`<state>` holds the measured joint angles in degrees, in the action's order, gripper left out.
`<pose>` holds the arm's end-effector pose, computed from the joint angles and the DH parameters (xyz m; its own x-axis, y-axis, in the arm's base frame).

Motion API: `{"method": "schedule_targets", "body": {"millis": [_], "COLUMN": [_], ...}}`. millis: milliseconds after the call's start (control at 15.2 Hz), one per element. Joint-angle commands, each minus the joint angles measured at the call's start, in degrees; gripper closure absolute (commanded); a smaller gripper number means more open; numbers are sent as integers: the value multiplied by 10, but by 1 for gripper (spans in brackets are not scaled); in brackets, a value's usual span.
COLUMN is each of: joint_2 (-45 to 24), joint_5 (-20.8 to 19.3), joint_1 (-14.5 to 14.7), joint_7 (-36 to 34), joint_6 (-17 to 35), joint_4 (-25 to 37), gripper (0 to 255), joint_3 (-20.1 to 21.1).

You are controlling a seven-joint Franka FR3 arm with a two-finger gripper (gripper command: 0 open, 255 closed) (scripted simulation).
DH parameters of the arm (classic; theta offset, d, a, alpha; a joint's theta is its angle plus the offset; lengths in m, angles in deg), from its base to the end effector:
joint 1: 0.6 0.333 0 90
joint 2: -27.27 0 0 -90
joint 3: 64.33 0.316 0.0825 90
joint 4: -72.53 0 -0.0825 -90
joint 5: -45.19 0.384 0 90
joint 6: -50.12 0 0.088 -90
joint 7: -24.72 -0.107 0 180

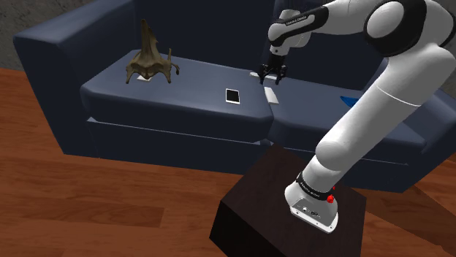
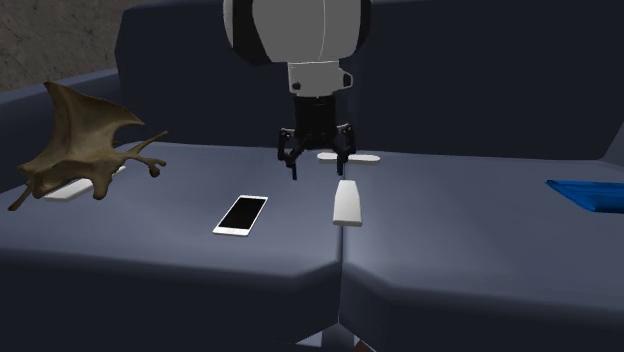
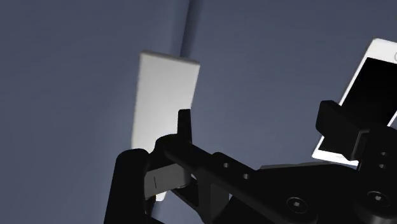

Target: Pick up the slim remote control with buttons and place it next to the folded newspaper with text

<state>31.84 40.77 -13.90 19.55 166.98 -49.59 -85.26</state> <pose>0.4286 -0.2998 0.4393 0.7953 -0.6061 -0.0138 -0.6052 -0.7950 0.0411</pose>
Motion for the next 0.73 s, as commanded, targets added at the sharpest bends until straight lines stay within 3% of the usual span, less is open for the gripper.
{"method": "schedule_targets", "body": {"millis": [0, 660], "joint_2": [-36, -204], "joint_5": [17, 116], "joint_1": [-8, -72], "joint_7": [0, 25], "joint_6": [16, 61], "joint_4": [19, 130], "gripper": [0, 0], "joint_3": [-11, -47]}}
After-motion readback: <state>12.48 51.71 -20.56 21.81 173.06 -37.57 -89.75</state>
